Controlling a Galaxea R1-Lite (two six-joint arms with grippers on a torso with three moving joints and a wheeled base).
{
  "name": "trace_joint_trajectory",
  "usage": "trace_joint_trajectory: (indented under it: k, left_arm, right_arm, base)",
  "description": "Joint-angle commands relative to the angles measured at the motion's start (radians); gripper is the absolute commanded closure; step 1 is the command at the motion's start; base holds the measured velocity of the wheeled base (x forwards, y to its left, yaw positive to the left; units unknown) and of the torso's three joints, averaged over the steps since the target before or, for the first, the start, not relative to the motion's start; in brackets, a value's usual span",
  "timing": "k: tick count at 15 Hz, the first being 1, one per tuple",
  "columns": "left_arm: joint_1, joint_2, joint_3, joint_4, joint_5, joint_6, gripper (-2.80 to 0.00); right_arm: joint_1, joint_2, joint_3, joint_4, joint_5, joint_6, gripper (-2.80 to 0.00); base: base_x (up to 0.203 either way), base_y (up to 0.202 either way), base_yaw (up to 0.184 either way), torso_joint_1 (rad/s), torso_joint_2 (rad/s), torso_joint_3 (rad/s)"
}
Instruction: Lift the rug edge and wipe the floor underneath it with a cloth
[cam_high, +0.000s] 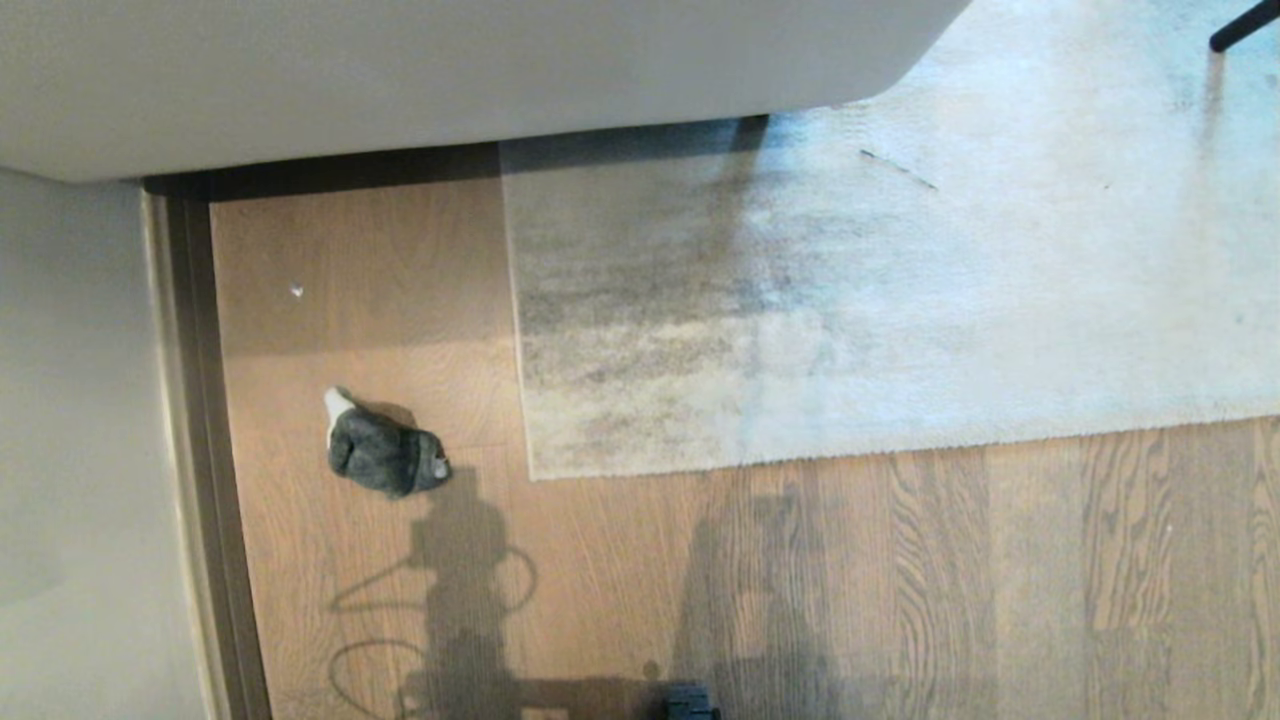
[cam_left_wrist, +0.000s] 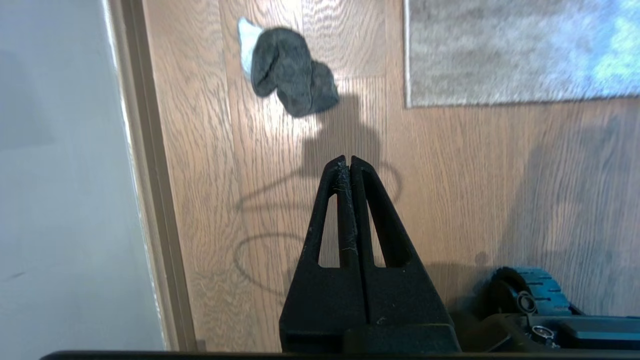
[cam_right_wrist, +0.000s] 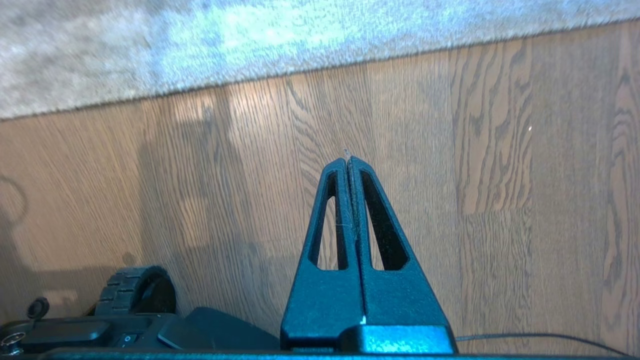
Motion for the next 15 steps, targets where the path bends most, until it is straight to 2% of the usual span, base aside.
trace_joint_trajectory:
  k: [1, 15]
  left_arm:
    - [0.0, 0.0, 0.0, 0.0, 0.0, -0.001, 0.0]
    - [0.0, 0.0, 0.0, 0.0, 0.0, -0.001, 0.0]
  right_arm:
    - [0.0, 0.001, 0.0, -0.001, 0.0, 0.0, 0.0]
    - [0.0, 0.001, 0.0, -0.001, 0.0, 0.0, 0.0]
  base:
    - [0.0, 0.0, 0.0, 0.005, 0.0, 0.204]
    - [0.0, 0.0, 0.0, 0.002, 0.0, 0.203]
